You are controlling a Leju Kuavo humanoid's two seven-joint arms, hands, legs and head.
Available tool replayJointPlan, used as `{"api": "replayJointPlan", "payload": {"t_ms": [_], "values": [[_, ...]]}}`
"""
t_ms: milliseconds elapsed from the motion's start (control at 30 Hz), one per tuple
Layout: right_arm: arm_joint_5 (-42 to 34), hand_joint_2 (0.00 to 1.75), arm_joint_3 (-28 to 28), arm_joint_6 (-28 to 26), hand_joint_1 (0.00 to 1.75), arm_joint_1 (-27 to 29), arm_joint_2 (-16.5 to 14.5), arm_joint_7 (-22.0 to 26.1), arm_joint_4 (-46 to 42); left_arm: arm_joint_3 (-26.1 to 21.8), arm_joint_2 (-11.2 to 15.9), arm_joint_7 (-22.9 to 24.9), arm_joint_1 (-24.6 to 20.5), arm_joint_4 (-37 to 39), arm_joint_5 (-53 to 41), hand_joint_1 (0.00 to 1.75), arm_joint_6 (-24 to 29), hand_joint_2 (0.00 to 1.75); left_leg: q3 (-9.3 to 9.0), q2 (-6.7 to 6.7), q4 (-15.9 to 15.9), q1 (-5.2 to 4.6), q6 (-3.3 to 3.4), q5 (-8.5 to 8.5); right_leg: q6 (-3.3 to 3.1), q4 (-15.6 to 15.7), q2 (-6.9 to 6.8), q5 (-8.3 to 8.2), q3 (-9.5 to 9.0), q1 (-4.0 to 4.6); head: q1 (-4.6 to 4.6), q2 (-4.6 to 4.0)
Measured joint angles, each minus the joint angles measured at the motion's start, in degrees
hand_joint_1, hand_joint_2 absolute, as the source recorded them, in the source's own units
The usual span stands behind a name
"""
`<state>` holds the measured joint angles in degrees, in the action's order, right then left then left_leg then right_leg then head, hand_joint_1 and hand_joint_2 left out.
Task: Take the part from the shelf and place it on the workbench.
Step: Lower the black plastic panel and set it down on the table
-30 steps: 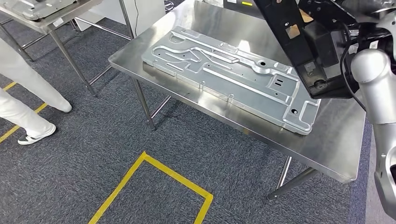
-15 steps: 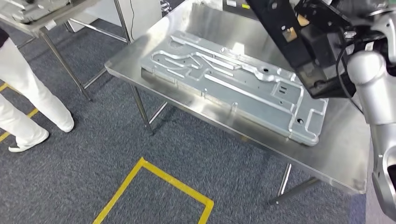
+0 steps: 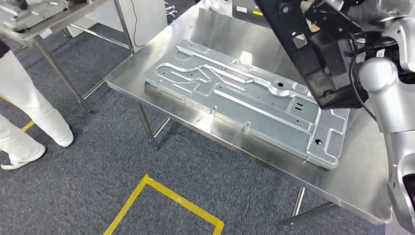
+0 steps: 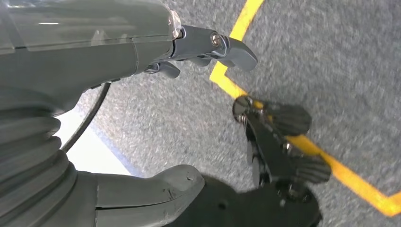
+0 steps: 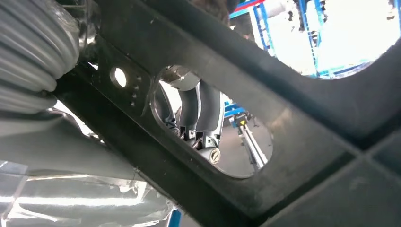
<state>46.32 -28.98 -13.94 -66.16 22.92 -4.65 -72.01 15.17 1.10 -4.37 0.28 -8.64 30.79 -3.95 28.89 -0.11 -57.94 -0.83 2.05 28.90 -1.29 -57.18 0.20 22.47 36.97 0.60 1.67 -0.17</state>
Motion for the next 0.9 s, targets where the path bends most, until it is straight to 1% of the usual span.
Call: {"api": "replayJointPlan", "payload": {"t_ms": [33, 67, 100, 133, 167, 200, 233, 267, 333, 367, 400, 433, 467, 500, 533, 567, 600, 633, 667, 700, 733, 767, 800, 833, 867, 900], "values": [[0.0, 1.75, 0.0, 0.0, 1.75, 0.14, 0.02, -0.04, -0.09, 0.0, 0.0, -0.02, 0.03, 0.01, -0.01, 0.0, -0.01, 1.75, 0.47, 0.0, -1.4, -0.03, -0.29, 0.01, -0.27, 0.47, 0.02, 0.19, -0.93, -0.28, -0.05, 0.0], [0.01, 1.75, 0.0, 0.01, 1.75, 0.24, 0.02, -0.07, -0.17, 0.0, 0.01, -0.07, 0.04, 0.01, -0.03, 0.0, -0.03, 1.75, 1.7, -0.03, -3.88, 0.01, -0.55, 0.36, -0.43, 0.89, 0.03, 0.41, -1.82, -0.57, -0.11, 0.0], [0.01, 1.75, 0.0, 0.02, 1.75, 0.39, 0.02, -0.11, -0.23, 0.0, 0.03, -0.13, 0.01, 0.0, -0.05, 0.0, -0.04, 1.75, 3.72, -0.05, -7.32, 0.22, -0.83, 1.14, -0.53, 1.21, 0.01, 0.76, -2.61, -0.73, -0.15, 0.0], [0.01, 1.75, 0.0, 0.04, 1.75, 0.62, 0.02, -0.15, -0.26, 0.0, 0.04, -0.19, 0.01, 0.01, -0.07, 0.0, -0.03, 1.75, 6.16, -0.07, -10.88, 0.5, -1.15, 2.39, -0.57, 1.3, 0.01, 1.18, -3.14, -0.82, -0.21, 0.0], [0.01, 1.75, 0.0, 0.08, 1.75, 1.0, 0.03, -0.15, -0.27, 0.0, 0.06, -0.26, 0.0, 0.01, -0.08, 0.0, -0.02, 1.75, 8.51, -0.07, -13.8, 0.81, -1.45, 3.84, -0.45, 1.3, 0.05, 1.68, -3.66, -0.88, -0.23, 0.0], [0.0, 1.75, 0.0, 0.1, 1.75, 1.48, 0.04, -0.16, -0.27, 0.0, 0.07, -0.29, 0.01, 0.0, -0.08, 0.0, 0.0, 1.75, 10.23, -0.06, -15.29, 1.11, -1.74, 4.83, -0.28, 1.25, 0.1, 2.22, -4.23, -0.96, -0.24, 0.0], [-0.01, 1.75, 0.0, 0.12, 1.75, 1.95, 0.05, -0.17, -0.27, 0.0, 0.08, -0.33, 0.07, 0.01, -0.08, 0.0, 0.02, 1.75, 11.08, -0.05, -14.96, 1.37, -2.02, 4.74, -0.06, 1.13, 0.18, 2.8, -4.85, -1.1, -0.23, 0.0], [-0.01, 1.75, 0.0, 0.14, 1.75, 2.32, 0.08, -0.21, -0.27, 0.0, 0.08, -0.37, 0.14, 0.01, -0.05, 0.0, 0.02, 1.75, 11.02, -0.03, -12.77, 1.59, -2.29, 3.14, 0.2, 0.92, 0.26, 3.44, -5.51, -1.29, -0.23, 0.0], [-0.01, 1.75, 0.0, 0.15, 1.75, 2.76, 0.12, -0.28, -0.27, 0.01, 0.08, -0.43, 0.39, 0.01, 0.0, 0.0, 0.05, 1.75, 9.4, -0.03, -5.4, 1.99, -2.85, -2.88, 0.88, 0.3, 0.35, 4.89, -6.64, -1.68, -0.23, 0.0], [-0.01, 1.75, 0.0, 0.16, 1.75, 2.92, 0.15, -0.31, -0.26, 0.01, 0.08, -0.46, 0.51, 0.01, 0.03, 0.0, 0.07, 1.75, 8.71, -0.04, -2.47, 1.97, -2.79, -4.82, 1.29, -0.03, 0.43, 5.51, -6.87, -1.78, -0.24, 0.0], [-0.01, 1.75, 0.0, 0.19, 1.75, 3.1, 0.22, -0.32, -0.25, 0.01, 0.08, -0.49, 0.55, 0.01, 0.06, 0.0, 0.08, 1.75, 8.4, -0.07, -0.86, 1.9, -2.5, -6.08, 1.71, -0.29, 0.5, 6.01, -6.88, -1.75, -0.25, 0.0], [-0.01, 1.75, 0.0, 0.21, 1.75, 3.36, 0.3, -0.33, -0.25, 0.0, 0.09, -0.5, 0.57, 0.01, 0.1, 0.0, 0.08, 1.75, 8.43, -0.12, -0.49, 1.74, -2.07, -6.27, 2.1, -0.42, 0.59, 6.33, -6.77, -1.73, -0.26, 0.0], [-0.01, 1.75, 0.0, 0.24, 1.75, 3.63, 0.4, -0.33, -0.25, 0.0, 0.09, -0.51, 0.52, 0.01, 0.14, 0.0, 0.08, 1.75, 8.47, -0.17, -0.6, 1.54, -1.48, -5.9, 2.48, -0.42, 0.68, 6.52, -6.73, -1.75, -0.27, 0.0], [-0.01, 1.75, 0.0, 0.24, 1.75, 3.88, 0.56, -0.34, -0.26, 0.0, 0.1, -0.52, 0.44, 0.01, 0.17, 0.0, 0.08, 1.75, 8.38, -0.2, -0.59, 1.53, -1.05, -6.15, 2.83, -0.4, 0.66, 6.82, -6.76, -1.84, -0.27, 0.0], [-0.01, 1.75, 0.01, 0.22, 1.75, 4.07, 0.69, -0.36, -0.27, 0.0, 0.1, -0.52, 0.4, 0.01, 0.18, 0.0, 0.08, 1.75, 8.18, -0.22, -0.48, 1.52, -0.68, -6.02, 3.06, -0.85, 0.56, 7.24, -6.67, -2.0, -0.25, 0.0], [-0.01, 1.75, 0.01, 0.21, 1.75, 4.17, 0.89, -0.36, -0.27, 0.0, 0.1, -0.52, 0.37, 0.01, 0.18, 0.0, 0.08, 1.75, 7.9, -0.21, -0.33, 1.52, -0.27, -5.86, 3.24, -2.31, 0.42, 8.04, -6.05, -2.09, -0.24, 0.0], [-0.02, 1.75, 0.02, 0.2, 1.75, 4.23, 1.06, -0.37, -0.27, 0.0, 0.1, -0.52, 0.34, 0.01, 0.18, 0.0, 0.08, 1.75, 7.55, -0.19, -0.19, 1.51, 0.11, -5.66, 3.32, -5.04, 0.27, 9.26, -4.69, -2.09, -0.22, 0.0], [-0.02, 1.75, 0.02, 0.19, 1.75, 4.32, 1.23, -0.37, -0.27, 0.0, 0.1, -0.53, 0.35, 0.01, 0.18, 0.0, 0.08, 1.75, 7.25, -0.18, -0.19, 1.42, 0.44, -5.39, 3.36, -8.9, 0.16, 10.68, -2.55, -2.03, -0.21, 0.0], [-0.03, 1.75, 0.02, 0.19, 1.75, 4.5, 1.39, -0.36, -0.26, 0.0, 0.1, -0.56, 0.35, 0.01, 0.19, 0.0, 0.08, 1.75, 6.95, -0.17, -0.2, 1.28, 0.7, -5.09, 3.38, -13.04, 0.12, 11.94, 0.04, -1.96, -0.21, 0.0], [-0.03, 1.75, 0.02, 0.2, 1.75, 4.78, 1.5, -0.36, -0.24, 0.0, 0.1, -0.63, 0.35, 0.01, 0.22, 0.0, 0.08, 1.75, 6.6, -0.18, -0.23, 1.13, 0.86, -4.77, 3.36, -16.2, 0.12, 12.44, 2.37, -1.9, -0.21, 0.0], [-0.03, 1.31, 0.02, 0.2, 1.31, 5.14, 1.59, -0.36, -0.22, 0.0, 0.1, -0.74, 0.35, 0.01, 0.28, 0.0, 0.07, 1.75, 6.21, -0.22, -0.27, 0.98, 0.93, -4.41, 3.25, -17.46, 0.12, 11.77, 3.89, -1.87, -0.22, 0.0], [-0.03, 0.87, 0.02, 0.21, 0.87, 5.49, 1.63, -0.36, -0.21, -0.01, 0.1, -0.85, 0.35, 0.01, 0.38, 0.0, 0.04, 1.75, 5.76, -0.27, -0.32, 0.82, 0.95, -4.01, 3.04, -16.36, 0.12, 9.92, 4.24, -1.82, -0.22, 0.0], [-0.08, 0.44, 0.02, 0.21, 0.44, 5.76, 1.65, -0.34, -0.21, -0.02, 0.1, -0.95, 0.34, 0.01, 0.6, 0.0, -0.04, 1.75, 5.24, -0.32, -0.38, 0.68, 0.95, -3.59, 2.68, -13.03, 0.11, 7.1, 3.4, -1.69, -0.22, 0.0], [-0.14, 0.0, 0.02, 0.22, 0.0, 5.95, 1.66, -0.33, -0.19, -0.05, 0.05, -1.0, 0.38, 0.01, 0.84, 0.0, -0.15, 1.75, 4.81, -0.35, -0.41, 0.6, 0.92, -3.21, 2.2, -9.0, 0.07, 4.47, 2.07, -1.48, -0.22, 0.0], [-0.22, 0.0, 0.02, 0.26, 0.0, 6.05, 1.67, -0.31, -0.15, -0.08, -0.02, -1.0, 0.39, 0.01, 1.09, 0.0, -0.28, 1.75, 4.59, -0.38, -0.47, 0.5, 0.83, -2.9, 1.77, -5.46, -0.01, 2.58, 0.83, -1.18, -0.24, 0.0], [-0.31, 0.0, 0.02, 0.31, 0.0, 6.14, 1.68, -0.28, -0.09, -0.11, -0.06, -0.97, 0.39, 0.01, 1.34, 0.0, -0.45, 1.75, 4.57, -0.37, -0.55, 0.45, 0.72, -2.68, 1.47, -3.0, -0.08, 1.49, -0.02, -0.93, -0.26, 0.0]]}}
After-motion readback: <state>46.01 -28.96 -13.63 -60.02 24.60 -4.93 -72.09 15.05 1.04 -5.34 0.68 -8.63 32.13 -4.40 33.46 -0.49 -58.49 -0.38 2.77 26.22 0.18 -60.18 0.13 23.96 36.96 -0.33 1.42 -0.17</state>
